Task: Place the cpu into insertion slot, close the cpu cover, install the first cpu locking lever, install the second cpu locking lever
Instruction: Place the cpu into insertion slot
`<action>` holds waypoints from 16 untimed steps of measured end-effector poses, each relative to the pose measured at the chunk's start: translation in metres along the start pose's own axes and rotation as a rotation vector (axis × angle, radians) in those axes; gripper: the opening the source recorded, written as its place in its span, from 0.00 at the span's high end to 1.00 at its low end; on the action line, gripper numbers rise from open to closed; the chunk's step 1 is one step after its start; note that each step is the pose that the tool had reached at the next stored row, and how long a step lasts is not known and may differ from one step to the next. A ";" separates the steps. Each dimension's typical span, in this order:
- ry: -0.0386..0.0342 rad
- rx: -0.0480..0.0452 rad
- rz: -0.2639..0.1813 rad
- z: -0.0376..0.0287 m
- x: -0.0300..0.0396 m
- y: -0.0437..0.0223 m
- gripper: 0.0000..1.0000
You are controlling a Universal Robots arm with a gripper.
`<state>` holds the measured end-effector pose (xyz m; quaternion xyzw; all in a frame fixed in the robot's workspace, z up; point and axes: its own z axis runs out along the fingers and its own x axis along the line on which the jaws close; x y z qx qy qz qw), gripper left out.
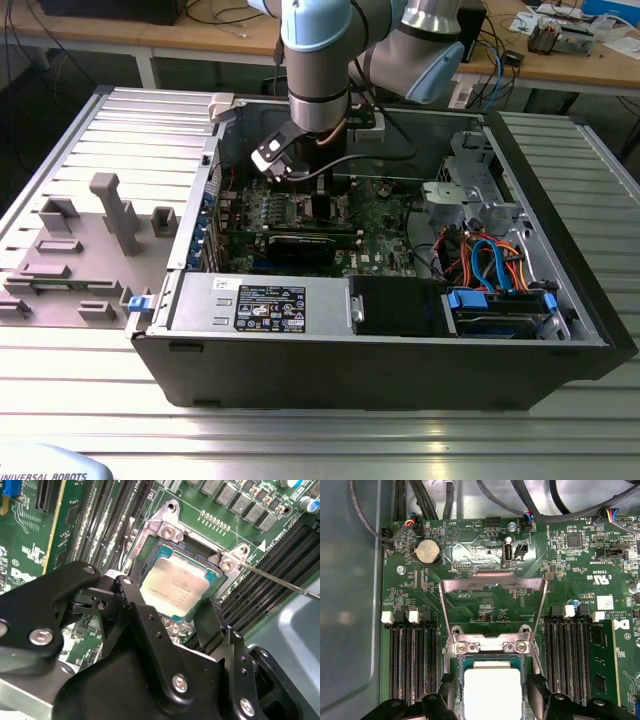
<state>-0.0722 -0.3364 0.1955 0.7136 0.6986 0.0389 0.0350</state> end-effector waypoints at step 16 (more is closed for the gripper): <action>0.0017 0.0734 0.002 -0.0208 0.0003 0.0111 0.71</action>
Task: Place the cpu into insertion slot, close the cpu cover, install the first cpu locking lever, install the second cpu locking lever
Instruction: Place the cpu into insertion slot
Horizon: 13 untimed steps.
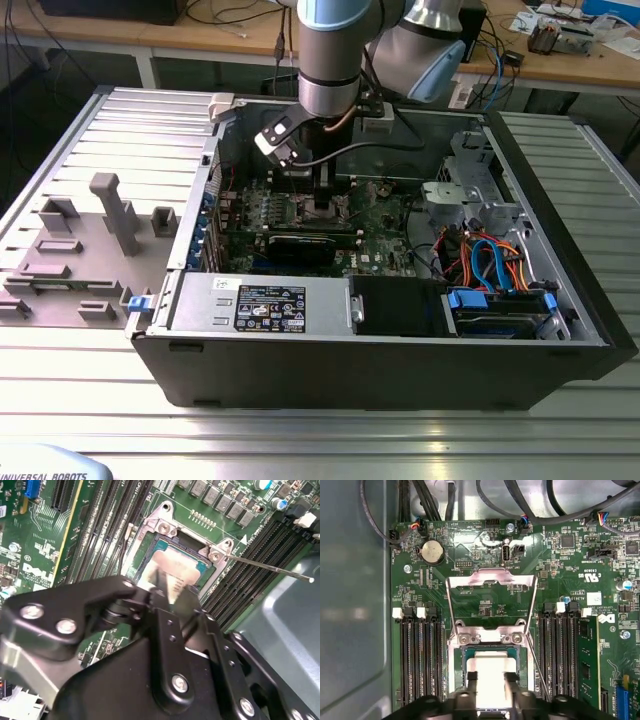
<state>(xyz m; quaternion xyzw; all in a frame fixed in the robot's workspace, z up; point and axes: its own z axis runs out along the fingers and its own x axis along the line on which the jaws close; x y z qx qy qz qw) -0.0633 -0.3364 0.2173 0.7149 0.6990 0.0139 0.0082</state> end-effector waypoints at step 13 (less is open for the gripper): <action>-0.0002 0.0063 0.000 0.0000 0.0000 0.0001 0.89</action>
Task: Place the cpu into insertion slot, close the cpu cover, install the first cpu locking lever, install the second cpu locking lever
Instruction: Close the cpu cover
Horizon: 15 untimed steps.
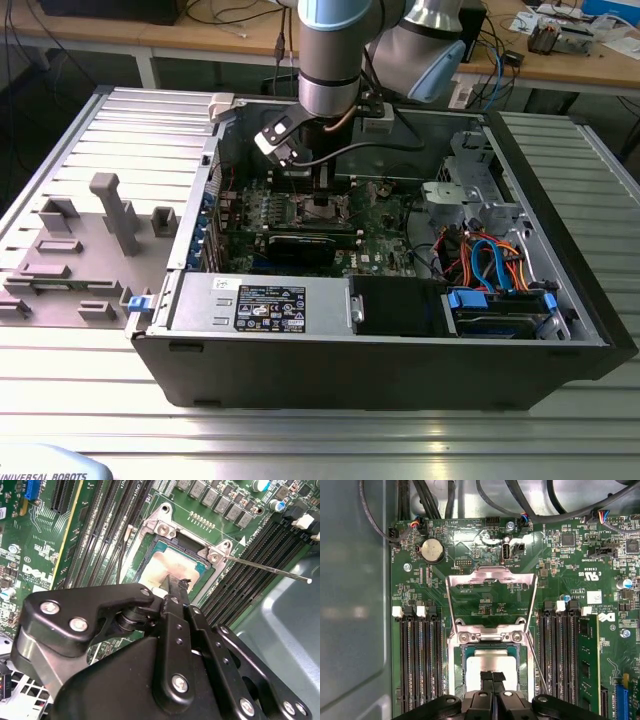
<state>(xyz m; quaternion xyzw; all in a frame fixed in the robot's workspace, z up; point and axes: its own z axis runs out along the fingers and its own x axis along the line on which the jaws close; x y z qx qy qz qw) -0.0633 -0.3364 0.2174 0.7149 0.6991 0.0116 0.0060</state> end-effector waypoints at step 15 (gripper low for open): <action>-0.0001 0.0074 0.000 0.0000 0.0000 0.0000 0.89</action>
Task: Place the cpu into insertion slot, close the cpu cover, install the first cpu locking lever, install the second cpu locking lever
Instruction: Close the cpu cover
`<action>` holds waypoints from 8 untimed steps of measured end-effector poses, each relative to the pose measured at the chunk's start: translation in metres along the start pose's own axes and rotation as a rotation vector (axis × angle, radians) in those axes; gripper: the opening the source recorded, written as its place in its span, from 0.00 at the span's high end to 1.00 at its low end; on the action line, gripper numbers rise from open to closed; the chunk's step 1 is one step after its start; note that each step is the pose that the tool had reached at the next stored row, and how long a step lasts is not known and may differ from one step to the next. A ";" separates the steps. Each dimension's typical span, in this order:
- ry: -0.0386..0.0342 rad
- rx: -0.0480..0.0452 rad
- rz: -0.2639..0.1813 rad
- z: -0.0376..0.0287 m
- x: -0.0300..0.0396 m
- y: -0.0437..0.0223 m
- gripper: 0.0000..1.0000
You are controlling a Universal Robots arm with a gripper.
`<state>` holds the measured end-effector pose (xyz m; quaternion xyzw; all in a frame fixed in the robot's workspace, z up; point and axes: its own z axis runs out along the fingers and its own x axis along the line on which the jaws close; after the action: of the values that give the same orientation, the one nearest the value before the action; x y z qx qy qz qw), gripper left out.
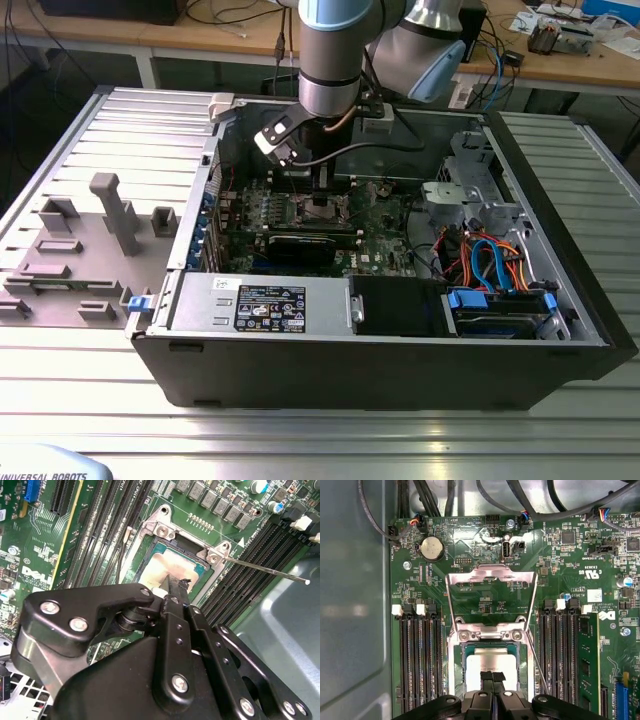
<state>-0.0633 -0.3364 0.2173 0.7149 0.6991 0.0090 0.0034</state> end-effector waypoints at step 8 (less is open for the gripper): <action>-0.0001 0.0047 0.000 0.0000 0.0000 0.0000 0.89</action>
<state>-0.0633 -0.3364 0.2173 0.7150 0.6991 0.0073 0.0017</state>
